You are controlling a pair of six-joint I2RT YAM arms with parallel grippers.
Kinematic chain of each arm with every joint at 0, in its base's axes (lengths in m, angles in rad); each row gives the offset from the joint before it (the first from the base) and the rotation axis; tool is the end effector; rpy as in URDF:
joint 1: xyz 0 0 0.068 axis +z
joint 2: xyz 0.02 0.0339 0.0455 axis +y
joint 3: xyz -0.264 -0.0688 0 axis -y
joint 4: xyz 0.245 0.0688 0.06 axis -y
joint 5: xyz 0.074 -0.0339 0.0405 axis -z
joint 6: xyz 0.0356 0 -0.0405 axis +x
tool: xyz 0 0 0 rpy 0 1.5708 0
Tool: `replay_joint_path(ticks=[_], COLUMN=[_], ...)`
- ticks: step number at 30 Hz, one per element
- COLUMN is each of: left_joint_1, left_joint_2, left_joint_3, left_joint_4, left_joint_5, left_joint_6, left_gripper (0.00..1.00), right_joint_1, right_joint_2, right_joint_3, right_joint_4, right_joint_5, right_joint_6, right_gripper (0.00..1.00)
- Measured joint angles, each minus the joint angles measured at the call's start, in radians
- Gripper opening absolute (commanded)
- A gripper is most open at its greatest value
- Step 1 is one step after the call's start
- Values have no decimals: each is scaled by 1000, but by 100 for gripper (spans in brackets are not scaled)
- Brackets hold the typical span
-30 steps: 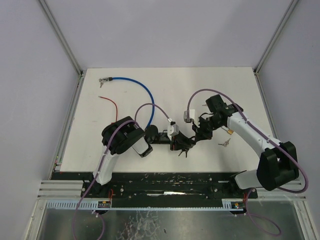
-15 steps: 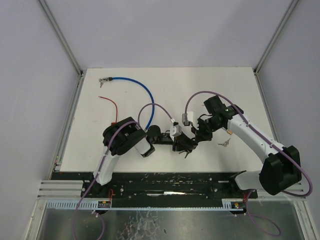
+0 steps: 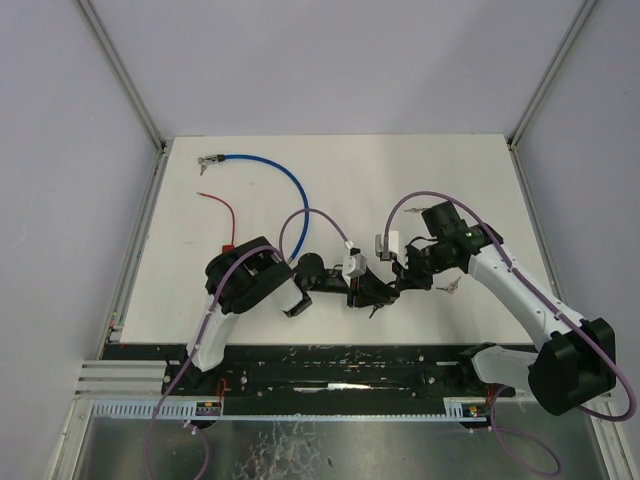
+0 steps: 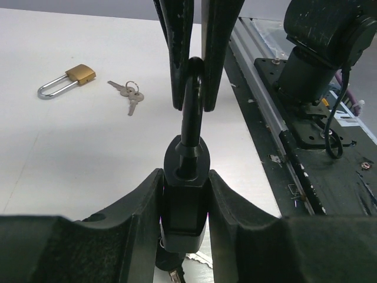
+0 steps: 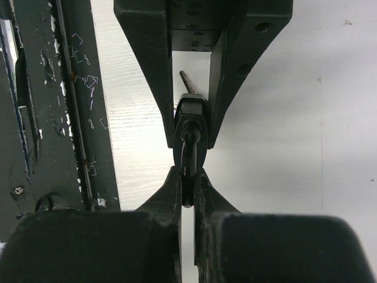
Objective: Lock with the key
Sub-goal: Lock the lock.
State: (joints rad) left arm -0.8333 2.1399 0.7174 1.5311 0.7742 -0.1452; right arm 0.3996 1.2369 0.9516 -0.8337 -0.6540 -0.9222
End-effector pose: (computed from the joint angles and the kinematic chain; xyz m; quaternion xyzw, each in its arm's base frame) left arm 0.2214 -0.2807 0.1132 0.4731 0.4873 -0.5465 0.4900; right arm 0.2036 0.1095 0.2595 -0.6233 0.6845 0.2476 0.2858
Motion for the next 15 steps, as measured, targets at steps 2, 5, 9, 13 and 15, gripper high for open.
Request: replay_joint_path(ticks=[2, 5, 9, 13, 15], left_joint_1=[-6, -12, -17, -17, -17], left_joint_2=[-1, 3, 10, 10, 10], left_joint_3=[0, 0, -1, -15, -20], left_joint_4=[0, -14, -27, -12, -6], left_joint_5=[5, 5, 2, -15, -21], left_joint_6=[0, 1, 7, 24, 31], left_gripper=[0, 0, 0, 0, 0], right_joint_1=[-1, -3, -8, -9, -9], right_joint_2=[-16, 7, 45, 46, 48], right_joint_3=[-13, -15, -14, -15, -17], right_joint_4=[-3, -5, -2, 0, 5], right_joint_5=[-5, -10, -15, -19, -21], right_joint_6=[-7, -22, -39, -48, -50], right_gripper=[0, 0, 0, 0, 0])
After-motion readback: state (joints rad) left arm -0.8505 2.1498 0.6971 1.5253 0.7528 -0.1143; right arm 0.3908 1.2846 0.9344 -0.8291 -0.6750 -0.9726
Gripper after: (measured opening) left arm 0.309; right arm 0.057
